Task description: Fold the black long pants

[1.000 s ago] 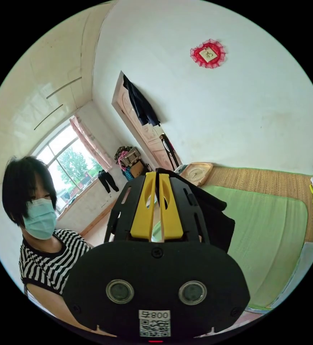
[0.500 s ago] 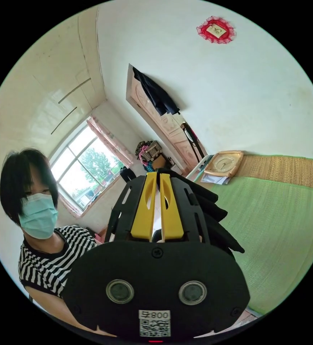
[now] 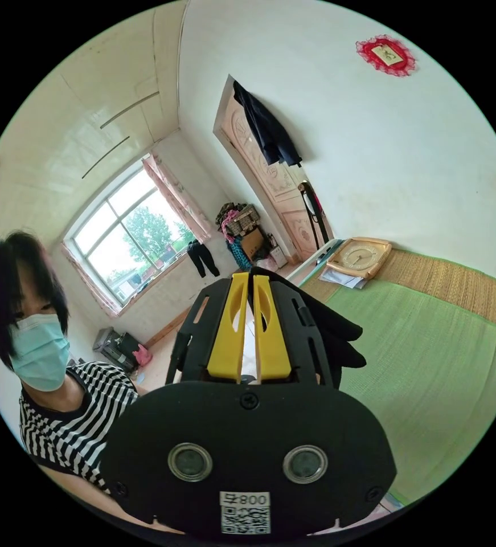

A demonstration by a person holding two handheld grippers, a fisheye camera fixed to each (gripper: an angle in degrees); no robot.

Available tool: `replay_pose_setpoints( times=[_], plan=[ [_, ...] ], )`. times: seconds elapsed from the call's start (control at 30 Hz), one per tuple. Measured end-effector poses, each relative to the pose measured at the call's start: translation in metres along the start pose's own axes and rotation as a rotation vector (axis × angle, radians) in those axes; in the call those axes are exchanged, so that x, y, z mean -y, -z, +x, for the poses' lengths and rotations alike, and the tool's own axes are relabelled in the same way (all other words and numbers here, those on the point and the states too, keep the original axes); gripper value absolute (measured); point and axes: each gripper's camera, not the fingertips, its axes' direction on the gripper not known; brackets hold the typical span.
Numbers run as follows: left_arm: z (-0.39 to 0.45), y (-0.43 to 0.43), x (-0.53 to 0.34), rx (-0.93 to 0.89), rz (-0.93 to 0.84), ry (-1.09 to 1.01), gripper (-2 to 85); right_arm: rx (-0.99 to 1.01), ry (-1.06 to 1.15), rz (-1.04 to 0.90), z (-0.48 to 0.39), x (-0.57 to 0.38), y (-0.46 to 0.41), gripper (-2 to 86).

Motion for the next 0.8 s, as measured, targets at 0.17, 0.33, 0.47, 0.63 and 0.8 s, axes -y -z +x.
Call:
replay_pose_setpoints(
  times=[0.17,0.33,0.47,0.63,0.8],
  plan=[
    [0.0,0.027,0.0,0.135,-0.007,0.009,2.3,0.017,-0.078,0.051,0.0,-0.012,0.012,0.6],
    [0.015,0.06,0.031,0.21,0.021,-0.093,1.7,-0.004,-0.141,0.14,0.0,-0.032,0.047,0.6],
    [0.038,0.067,0.058,0.237,0.021,-0.213,1.7,-0.043,-0.215,0.204,0.008,-0.063,0.075,0.5],
    [0.061,0.018,0.076,0.268,-0.179,-0.357,1.7,-0.229,-0.508,0.249,0.054,-0.163,0.095,0.6],
    [0.043,-0.042,0.064,0.191,-0.437,-0.275,1.7,-0.364,-0.871,0.126,0.102,-0.273,0.076,0.7]
  ],
)
